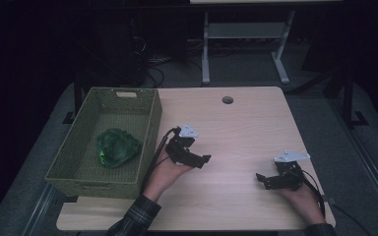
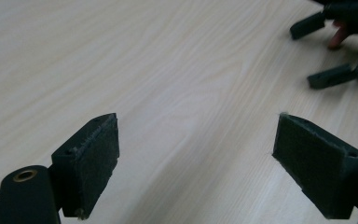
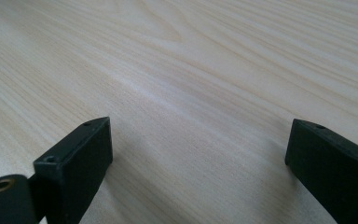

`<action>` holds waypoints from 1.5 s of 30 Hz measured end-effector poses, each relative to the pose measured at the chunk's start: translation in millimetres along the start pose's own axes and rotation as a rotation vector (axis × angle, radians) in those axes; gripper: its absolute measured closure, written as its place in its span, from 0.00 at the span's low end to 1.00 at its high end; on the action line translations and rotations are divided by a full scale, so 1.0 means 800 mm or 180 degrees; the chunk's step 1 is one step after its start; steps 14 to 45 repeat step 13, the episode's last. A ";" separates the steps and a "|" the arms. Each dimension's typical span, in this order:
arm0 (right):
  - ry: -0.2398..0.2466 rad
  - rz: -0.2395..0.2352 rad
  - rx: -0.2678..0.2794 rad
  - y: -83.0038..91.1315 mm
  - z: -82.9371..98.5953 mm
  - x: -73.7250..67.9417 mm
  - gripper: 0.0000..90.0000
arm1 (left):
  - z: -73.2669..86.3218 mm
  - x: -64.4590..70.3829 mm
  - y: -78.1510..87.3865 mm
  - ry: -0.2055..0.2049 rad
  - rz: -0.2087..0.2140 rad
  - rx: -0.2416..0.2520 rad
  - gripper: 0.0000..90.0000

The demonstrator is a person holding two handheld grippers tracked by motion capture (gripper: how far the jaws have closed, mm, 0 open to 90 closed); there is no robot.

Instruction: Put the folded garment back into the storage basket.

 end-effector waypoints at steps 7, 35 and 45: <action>0.0002 0.0001 0.0000 0.000 0.000 0.000 0.08 | 0.038 -0.002 -0.028 -0.0045 -0.0069 -0.0123 0.15; 0.0004 0.0001 0.0001 0.000 0.000 0.000 0.08 | 0.059 -0.008 -0.039 -0.0008 -0.0093 -0.0183 0.15; 0.0004 0.0001 0.0001 0.000 0.000 0.000 0.08 | 0.059 -0.008 -0.039 -0.0008 -0.0093 -0.0183 0.15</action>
Point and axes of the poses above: each handheld gripper's, and its own axes: y roughly backward along the jaws, z roughly out of its underside, x roughly to its right, the point moved 7 cm from there along -y, roughly forward along the jaws, and after that the axes turned 5 degrees about -x, right-handed, at the moved point
